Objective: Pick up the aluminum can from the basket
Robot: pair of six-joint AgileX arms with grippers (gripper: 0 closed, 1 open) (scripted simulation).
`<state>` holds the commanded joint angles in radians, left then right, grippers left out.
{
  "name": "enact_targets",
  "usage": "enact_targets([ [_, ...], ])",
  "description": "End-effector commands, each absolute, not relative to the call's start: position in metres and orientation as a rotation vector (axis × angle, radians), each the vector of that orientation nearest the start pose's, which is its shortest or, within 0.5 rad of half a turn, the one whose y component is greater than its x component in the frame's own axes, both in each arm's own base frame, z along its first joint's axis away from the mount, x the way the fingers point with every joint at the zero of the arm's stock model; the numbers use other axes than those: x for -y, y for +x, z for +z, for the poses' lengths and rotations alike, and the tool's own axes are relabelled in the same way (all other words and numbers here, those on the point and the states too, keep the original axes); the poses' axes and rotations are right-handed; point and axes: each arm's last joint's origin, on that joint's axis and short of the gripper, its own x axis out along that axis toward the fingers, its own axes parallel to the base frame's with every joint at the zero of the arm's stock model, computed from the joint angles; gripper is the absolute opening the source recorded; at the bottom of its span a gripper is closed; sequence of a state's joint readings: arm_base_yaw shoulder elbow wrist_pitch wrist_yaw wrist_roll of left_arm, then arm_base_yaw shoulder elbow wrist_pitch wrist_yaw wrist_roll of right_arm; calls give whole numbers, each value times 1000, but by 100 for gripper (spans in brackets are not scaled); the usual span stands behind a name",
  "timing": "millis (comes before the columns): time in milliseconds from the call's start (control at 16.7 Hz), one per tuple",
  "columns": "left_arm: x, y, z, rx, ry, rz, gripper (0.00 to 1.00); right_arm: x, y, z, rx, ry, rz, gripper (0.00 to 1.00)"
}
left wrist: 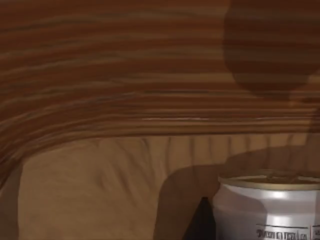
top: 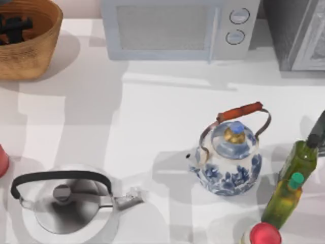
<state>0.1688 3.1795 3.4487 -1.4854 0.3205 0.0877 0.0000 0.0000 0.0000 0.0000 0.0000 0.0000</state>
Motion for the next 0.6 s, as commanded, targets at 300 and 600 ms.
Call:
enact_targets([
  [300, -84, 536, 142, -1129, -197, -174, 0, 1, 106, 160, 0, 0, 0, 100],
  [600, -95, 538, 184, -1055, -171, -111, 0, 1, 106, 160, 0, 0, 0, 100],
])
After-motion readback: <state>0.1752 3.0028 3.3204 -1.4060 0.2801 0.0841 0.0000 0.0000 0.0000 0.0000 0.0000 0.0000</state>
